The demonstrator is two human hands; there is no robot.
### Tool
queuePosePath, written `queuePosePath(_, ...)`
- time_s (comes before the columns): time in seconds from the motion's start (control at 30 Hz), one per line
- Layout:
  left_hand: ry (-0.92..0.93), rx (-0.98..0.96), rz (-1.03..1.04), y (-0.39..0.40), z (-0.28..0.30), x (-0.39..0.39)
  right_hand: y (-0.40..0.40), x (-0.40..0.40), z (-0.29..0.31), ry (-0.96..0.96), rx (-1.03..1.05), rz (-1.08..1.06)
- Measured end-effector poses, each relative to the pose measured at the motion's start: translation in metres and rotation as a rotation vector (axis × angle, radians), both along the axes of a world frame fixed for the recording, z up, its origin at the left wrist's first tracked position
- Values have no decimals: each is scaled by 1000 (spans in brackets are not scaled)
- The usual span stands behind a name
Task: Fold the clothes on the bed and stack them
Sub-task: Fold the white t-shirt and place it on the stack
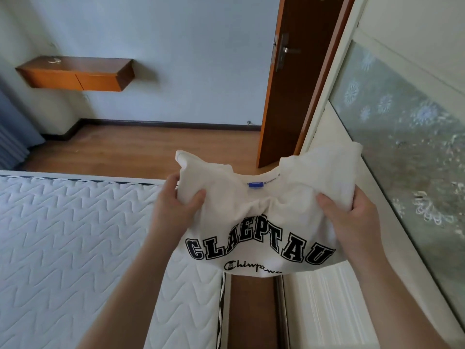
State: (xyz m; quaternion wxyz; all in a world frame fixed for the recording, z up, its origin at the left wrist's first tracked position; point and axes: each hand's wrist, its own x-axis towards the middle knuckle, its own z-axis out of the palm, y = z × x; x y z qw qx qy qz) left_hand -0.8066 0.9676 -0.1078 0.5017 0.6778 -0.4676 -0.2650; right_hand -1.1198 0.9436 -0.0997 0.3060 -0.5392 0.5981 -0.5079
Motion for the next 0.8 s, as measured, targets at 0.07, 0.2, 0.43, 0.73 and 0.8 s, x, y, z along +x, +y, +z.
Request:
queuePosePath(0.07,-16,6,-26,-24,5,3,-21,8,0,8,-1,6)
queuePosePath(0.2,-21,-16,-34,-66,7,12,-70,21,1,23,2,29)
queuePosePath(0.43,-10,-16,72,-148,-5,39,-182,41,-13,-7,24,98)
queuePosePath(0.73,16,-41,174,-248,1,62,-324,57,-24,-116,115,166)
queuePosePath(0.8,30,-32,182,-266,-1,68,-347,62,-29,-130,124,161)
